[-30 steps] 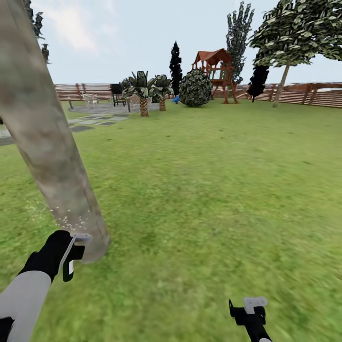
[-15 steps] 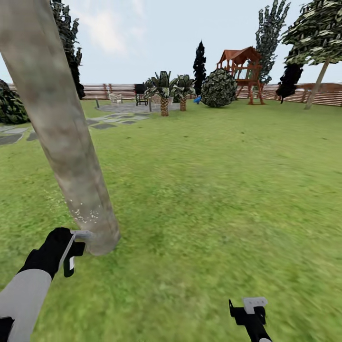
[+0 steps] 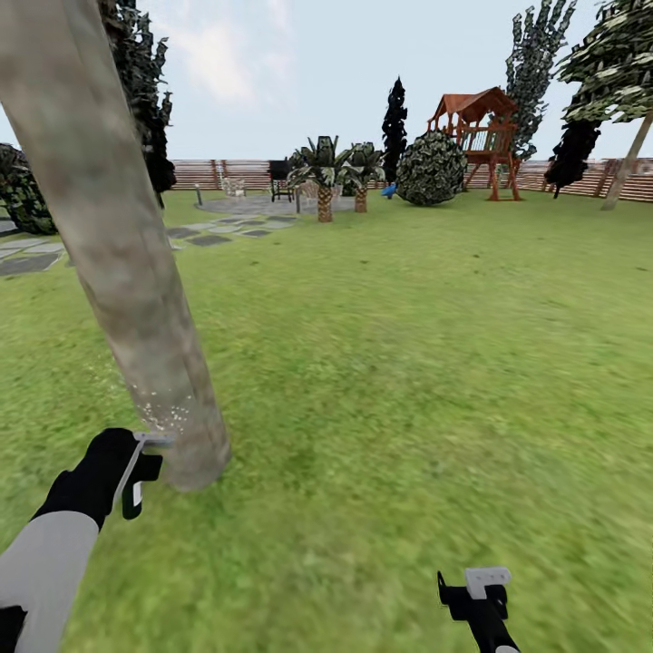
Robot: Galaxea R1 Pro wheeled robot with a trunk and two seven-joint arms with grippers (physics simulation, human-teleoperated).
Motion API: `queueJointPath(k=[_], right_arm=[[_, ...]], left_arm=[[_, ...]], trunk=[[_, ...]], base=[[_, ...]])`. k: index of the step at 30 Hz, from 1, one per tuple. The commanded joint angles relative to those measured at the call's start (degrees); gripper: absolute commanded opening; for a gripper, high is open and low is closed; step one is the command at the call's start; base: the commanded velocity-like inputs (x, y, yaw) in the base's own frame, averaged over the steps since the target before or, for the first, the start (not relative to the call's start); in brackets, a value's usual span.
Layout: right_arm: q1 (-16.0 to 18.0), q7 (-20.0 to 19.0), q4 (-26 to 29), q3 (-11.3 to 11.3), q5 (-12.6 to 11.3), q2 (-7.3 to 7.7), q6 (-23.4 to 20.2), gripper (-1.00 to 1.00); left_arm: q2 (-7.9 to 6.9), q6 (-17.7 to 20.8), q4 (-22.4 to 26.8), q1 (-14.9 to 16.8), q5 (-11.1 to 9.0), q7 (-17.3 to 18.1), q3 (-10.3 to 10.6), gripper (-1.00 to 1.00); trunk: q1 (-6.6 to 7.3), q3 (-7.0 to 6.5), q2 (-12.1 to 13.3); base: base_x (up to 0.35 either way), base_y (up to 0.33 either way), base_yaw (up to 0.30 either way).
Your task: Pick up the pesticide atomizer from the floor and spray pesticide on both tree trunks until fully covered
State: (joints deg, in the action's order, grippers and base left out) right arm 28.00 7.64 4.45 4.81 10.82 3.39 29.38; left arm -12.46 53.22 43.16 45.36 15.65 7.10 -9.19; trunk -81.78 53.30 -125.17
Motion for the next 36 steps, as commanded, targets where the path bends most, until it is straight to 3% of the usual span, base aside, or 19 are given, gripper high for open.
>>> queueJointPath(k=[1,14,18,25,36], right_arm=[[0.0,0.2,-0.1,0.5,0.6,0.01,0.2,1.00],[0.0,0.1,-0.1,0.5,0.7,-0.05,0.2,1.00],[0.0,0.1,-0.1,0.5,0.7,-0.05,0.2,1.00],[0.0,0.1,-0.1,0.5,0.7,-0.04,0.2,1.00],[0.0,0.1,-0.1,0.5,0.7,0.03,0.2,1.00]], left_arm=[[0.00,0.2,0.1,0.1,0.7,0.6,-0.1,-1.00],[-0.03,0.4,1.7,0.6,0.8,0.5,-0.2,-1.00],[0.03,3.3,1.8,0.7,0.6,0.5,-0.1,-1.00],[0.15,3.8,1.8,0.7,0.6,0.5,-0.1,-1.00],[0.16,3.7,1.8,0.7,0.6,0.5,-0.1,-1.00]], trunk=[[-0.01,0.05,0.0],[-0.01,0.05,0.0],[-0.01,0.05,0.0],[-0.01,0.05,0.0],[-0.01,0.05,0.0]], base=[[0.150,-0.236,0.000],[-0.152,-0.224,0.055],[-0.012,-0.248,0.268],[0.242,-0.165,0.247],[0.310,-0.085,0.014]])
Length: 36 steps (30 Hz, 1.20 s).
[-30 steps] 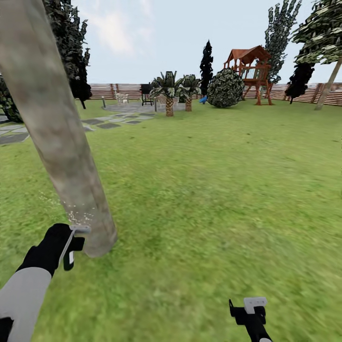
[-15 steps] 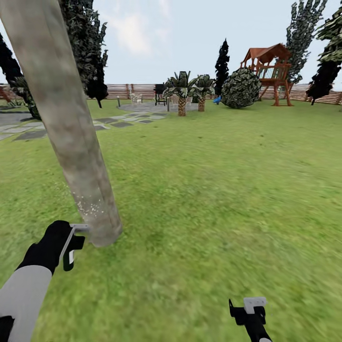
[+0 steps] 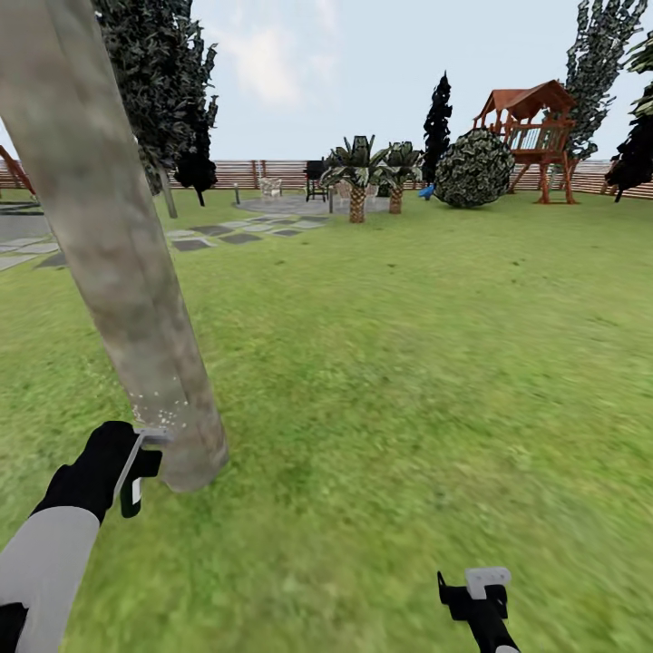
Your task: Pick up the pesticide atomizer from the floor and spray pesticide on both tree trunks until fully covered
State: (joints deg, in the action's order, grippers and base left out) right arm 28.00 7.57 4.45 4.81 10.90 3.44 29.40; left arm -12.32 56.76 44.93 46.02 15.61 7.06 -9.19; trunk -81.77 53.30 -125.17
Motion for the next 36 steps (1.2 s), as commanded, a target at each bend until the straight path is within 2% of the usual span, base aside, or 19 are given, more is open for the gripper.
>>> queueJointPath(k=[1,16,28,36], right_arm=[[0.0,0.2,-0.1,0.5,0.6,-0.01,0.2,1.00],[0.0,0.2,-0.1,0.4,0.6,-0.08,0.1,1.00],[0.0,0.2,-0.1,0.4,0.6,-0.10,0.1,1.00],[0.0,0.2,-0.1,0.5,0.6,-0.01,0.2,1.00]], left_arm=[[0.02,0.2,0.1,0.0,0.6,0.6,-0.1,-1.00],[0.02,0.3,0.1,0.0,0.7,0.6,0.0,-1.00],[0.02,0.3,0.1,0.0,0.7,0.6,0.0,-1.00],[0.02,0.3,0.1,-0.1,0.8,0.5,0.0,-1.00]], trunk=[[-0.02,0.05,0.0],[-0.02,0.05,0.0],[-0.02,0.05,0.0],[-0.02,0.05,0.0]], base=[[0.265,-0.167,0.000],[0.040,-0.262,0.009],[0.022,-0.276,0.241],[0.188,-0.235,0.020]])
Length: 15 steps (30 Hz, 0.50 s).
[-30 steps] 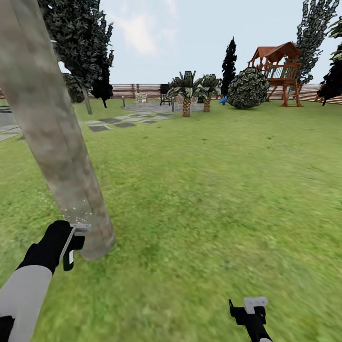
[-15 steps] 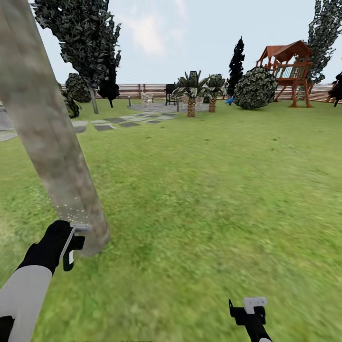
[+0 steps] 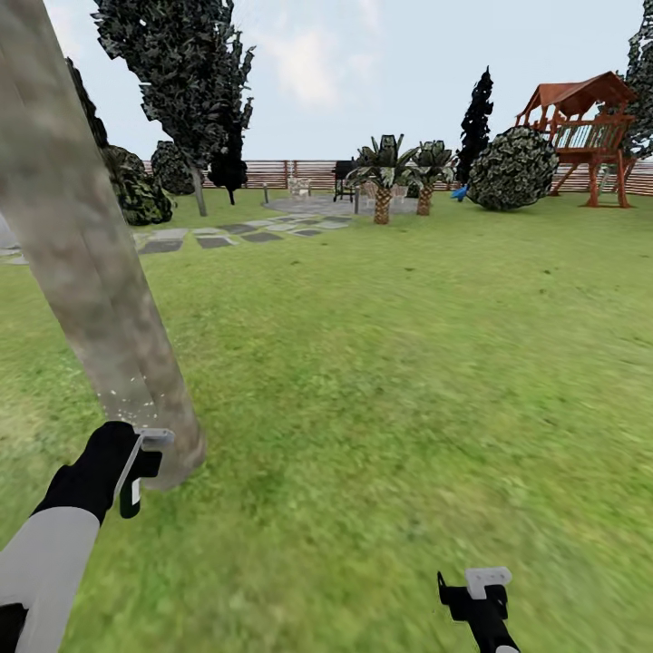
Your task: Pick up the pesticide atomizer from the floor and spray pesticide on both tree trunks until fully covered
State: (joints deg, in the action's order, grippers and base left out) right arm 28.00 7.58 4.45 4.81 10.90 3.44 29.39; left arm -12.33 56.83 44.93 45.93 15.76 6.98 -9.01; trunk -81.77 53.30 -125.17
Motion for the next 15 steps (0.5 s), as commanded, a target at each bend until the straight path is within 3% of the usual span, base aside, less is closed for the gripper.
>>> queueJointPath(k=[1,7,12,15], right_arm=[[0.0,0.2,-0.1,0.5,0.6,-0.01,0.2,1.00],[0.0,0.2,-0.1,0.5,0.6,-0.01,0.2,1.00],[0.0,0.2,-0.1,0.5,0.6,-0.02,0.2,1.00],[0.0,0.2,-0.1,0.4,0.6,-0.03,0.2,1.00]], left_arm=[[0.02,0.2,0.1,0.0,0.7,0.6,-0.1,-1.00],[-0.02,0.2,0.1,-0.1,0.7,0.6,-0.1,-1.00],[-0.05,0.2,0.1,-0.2,0.7,0.6,-0.1,-1.00],[-0.17,0.2,0.1,-0.4,0.7,0.6,-0.1,-1.00]], trunk=[[-0.02,0.05,0.0],[-0.02,0.05,0.0],[-0.02,0.05,0.0],[-0.02,0.05,0.0]], base=[[0.238,-0.199,0.000],[0.242,-0.195,0.008],[0.235,-0.186,0.231],[0.054,-0.040,0.277]])
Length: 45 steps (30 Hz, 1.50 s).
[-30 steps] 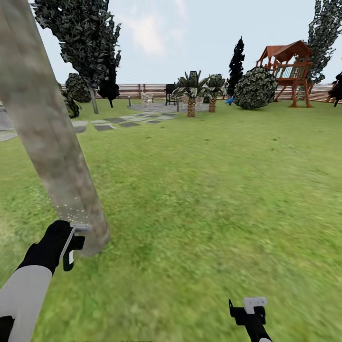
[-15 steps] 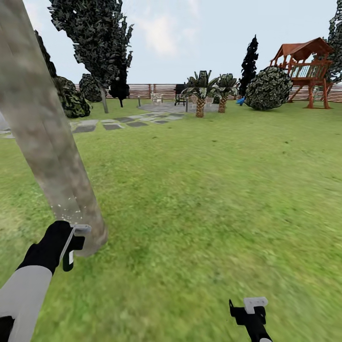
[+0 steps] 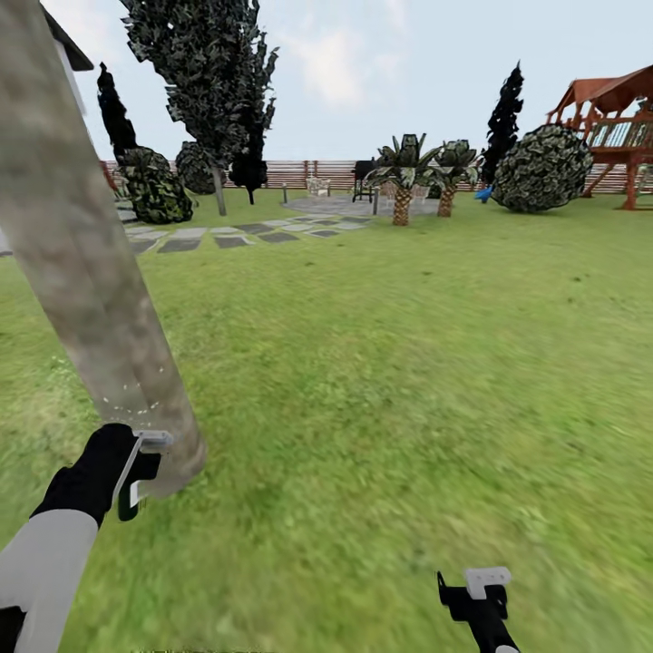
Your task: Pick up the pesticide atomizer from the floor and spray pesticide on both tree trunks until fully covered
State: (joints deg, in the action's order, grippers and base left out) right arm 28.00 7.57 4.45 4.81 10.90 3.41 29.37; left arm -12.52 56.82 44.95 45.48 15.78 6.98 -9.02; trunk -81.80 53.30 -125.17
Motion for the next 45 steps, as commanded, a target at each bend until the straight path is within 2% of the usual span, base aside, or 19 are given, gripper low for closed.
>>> queueJointPath(k=[1,6,14,25,33,40,42,43,45], right_arm=[[0.0,0.2,-0.1,0.4,0.6,-0.02,0.2,1.00],[0.0,0.2,-0.1,0.4,0.6,-0.07,0.2,1.00],[0.0,0.2,-0.1,0.5,0.6,0.00,0.2,1.00],[0.0,0.2,-0.1,0.5,0.6,0.01,0.2,1.00],[0.0,0.2,-0.1,0.5,0.6,-0.02,0.2,1.00],[0.0,0.2,-0.1,0.5,0.6,-0.04,0.2,1.00],[0.0,0.2,-0.1,0.5,0.6,-0.02,0.2,1.00],[0.0,0.2,-0.1,0.5,0.6,-0.02,0.2,1.00],[0.0,0.2,-0.1,0.4,0.6,-0.06,0.2,1.00]], left_arm=[[-0.05,0.2,0.0,0.0,0.7,0.6,-0.1,-1.00],[-0.62,0.1,0.0,-0.1,0.7,0.6,-0.4,-1.00],[-0.14,0.1,0.0,-0.3,0.7,0.6,0.0,-1.00],[-0.16,0.0,-0.1,-0.3,0.7,0.5,0.1,-1.00],[-0.90,0.0,-0.8,-0.5,0.7,0.3,-0.7,-1.00],[-0.93,-0.2,-0.6,-3.1,0.8,-0.1,-0.6,-1.00],[-0.74,-0.9,-0.8,-3.5,0.8,-1.3,-0.6,-1.00],[-0.52,-3.4,-1.0,-3.8,0.7,-2.2,-0.6,-1.00],[-0.20,-5.3,-1.0,-4.8,0.7,-2.9,-0.5,-1.00]], trunk=[[0.01,0.05,0.0],[0.01,0.05,0.0],[0.01,0.05,0.0],[0.01,0.05,0.0],[0.01,0.05,0.0],[0.01,0.05,0.0],[0.01,0.05,0.0],[0.01,0.05,0.0],[0.01,0.05,0.0]], base=[[0.015,-0.011,0.278],[0.003,-0.002,0.278],[0.198,-0.010,0.123],[0.067,-0.243,0.000],[0.234,-0.192,0.130],[0.275,-0.167,0.275],[0.276,-0.167,0.278],[0.265,-0.166,0.278],[0.139,-0.086,0.246]])
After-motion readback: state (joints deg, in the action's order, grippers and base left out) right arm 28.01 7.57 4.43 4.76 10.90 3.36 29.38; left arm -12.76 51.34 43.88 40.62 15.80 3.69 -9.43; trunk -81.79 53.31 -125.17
